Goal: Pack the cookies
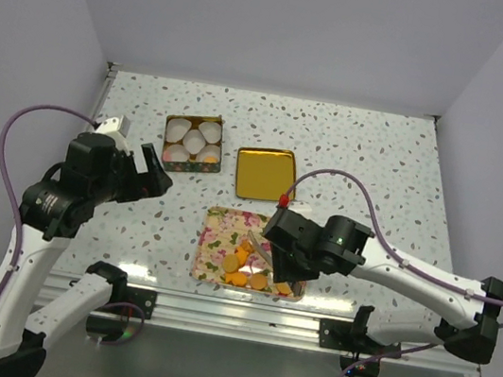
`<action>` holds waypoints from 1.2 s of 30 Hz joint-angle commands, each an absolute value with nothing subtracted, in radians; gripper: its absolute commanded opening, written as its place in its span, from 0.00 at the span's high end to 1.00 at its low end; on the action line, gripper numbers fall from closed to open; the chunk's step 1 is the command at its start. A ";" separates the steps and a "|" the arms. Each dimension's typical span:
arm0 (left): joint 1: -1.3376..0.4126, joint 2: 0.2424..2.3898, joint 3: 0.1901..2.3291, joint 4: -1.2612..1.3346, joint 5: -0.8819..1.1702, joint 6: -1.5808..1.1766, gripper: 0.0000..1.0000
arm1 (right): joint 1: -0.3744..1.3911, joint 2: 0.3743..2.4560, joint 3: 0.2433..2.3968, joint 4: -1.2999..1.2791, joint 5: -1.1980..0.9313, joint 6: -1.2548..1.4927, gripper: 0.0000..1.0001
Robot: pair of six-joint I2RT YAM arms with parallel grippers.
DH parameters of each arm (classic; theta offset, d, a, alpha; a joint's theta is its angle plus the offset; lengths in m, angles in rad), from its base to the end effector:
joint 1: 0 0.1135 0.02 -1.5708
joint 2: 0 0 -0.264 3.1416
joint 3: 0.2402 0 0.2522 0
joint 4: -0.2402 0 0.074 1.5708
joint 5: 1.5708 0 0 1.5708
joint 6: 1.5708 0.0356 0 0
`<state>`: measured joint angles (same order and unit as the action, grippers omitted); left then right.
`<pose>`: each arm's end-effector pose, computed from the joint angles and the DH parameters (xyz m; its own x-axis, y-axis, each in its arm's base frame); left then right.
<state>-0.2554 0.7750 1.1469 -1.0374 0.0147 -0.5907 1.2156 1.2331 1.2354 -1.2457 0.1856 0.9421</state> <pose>0.1199 -0.0318 0.3755 -0.6431 -0.4076 -0.6483 -0.1136 0.8880 -0.4456 0.0800 0.1969 0.3200 -0.9223 -0.2006 -0.3304 -0.2634 0.9518 0.1573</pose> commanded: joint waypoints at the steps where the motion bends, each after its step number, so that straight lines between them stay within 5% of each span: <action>1: -0.253 0.752 1.141 -0.999 0.029 -0.623 0.00 | 1.232 1.273 1.243 -1.190 0.173 0.973 0.53; 17: -0.253 0.726 1.166 -1.057 -0.021 -0.594 0.00 | 1.278 1.407 1.295 -1.173 0.181 0.988 0.53; 28: -0.255 0.745 1.173 -1.051 -0.034 -0.561 0.00 | 1.282 1.434 1.308 -1.189 0.187 1.008 0.64; 36: -0.253 0.764 1.206 -1.049 -0.043 -0.537 0.00 | 1.278 1.543 1.580 -1.301 0.297 0.947 0.66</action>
<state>-0.2554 0.7586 1.1542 -1.0637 -0.0257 -0.5781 1.2781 1.5211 1.4483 -1.2518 0.2043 0.9680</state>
